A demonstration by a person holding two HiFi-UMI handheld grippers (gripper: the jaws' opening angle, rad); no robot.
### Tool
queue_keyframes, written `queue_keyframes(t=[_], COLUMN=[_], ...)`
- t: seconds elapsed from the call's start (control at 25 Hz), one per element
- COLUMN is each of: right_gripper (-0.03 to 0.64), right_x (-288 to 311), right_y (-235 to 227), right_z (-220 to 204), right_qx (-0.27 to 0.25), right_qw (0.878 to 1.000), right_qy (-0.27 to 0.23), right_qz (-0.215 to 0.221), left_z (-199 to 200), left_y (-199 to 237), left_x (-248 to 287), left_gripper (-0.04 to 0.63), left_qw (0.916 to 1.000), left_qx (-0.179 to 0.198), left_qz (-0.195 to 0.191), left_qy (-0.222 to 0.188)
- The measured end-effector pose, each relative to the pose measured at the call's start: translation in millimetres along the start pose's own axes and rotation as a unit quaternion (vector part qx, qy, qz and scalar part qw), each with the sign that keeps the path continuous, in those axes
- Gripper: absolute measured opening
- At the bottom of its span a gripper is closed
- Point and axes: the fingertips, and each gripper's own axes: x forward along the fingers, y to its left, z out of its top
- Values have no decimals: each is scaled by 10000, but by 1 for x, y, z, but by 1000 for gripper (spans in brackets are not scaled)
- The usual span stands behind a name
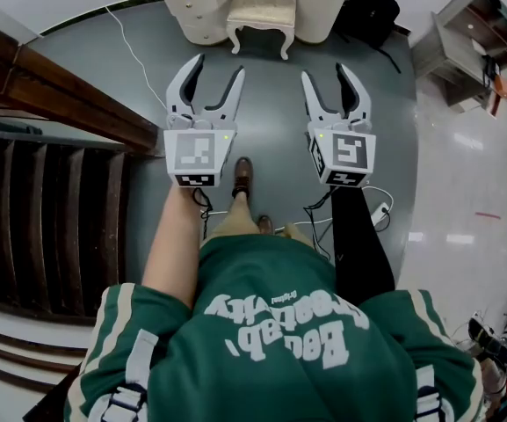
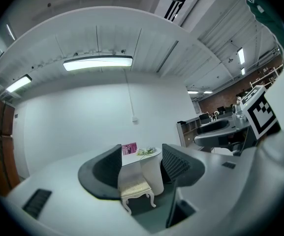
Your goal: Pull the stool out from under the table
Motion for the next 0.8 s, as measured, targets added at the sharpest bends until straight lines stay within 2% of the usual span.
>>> queue_keyframes(t=[0.48, 0.8], right_gripper=[253, 252], right_x=[150, 219], right_y=[-17, -21], right_z=[-3, -2], right_qx=[-22, -14], right_qw=[9995, 9991], right_qy=[189, 227], right_qz=[-241, -356], left_z=[-35, -47], left_y=[87, 130], left_x=[143, 199], left_gripper=[260, 259], left_qw=[9993, 9982], left_qx=[-108, -187], left_qz=[-360, -563], left_qy=[-23, -109])
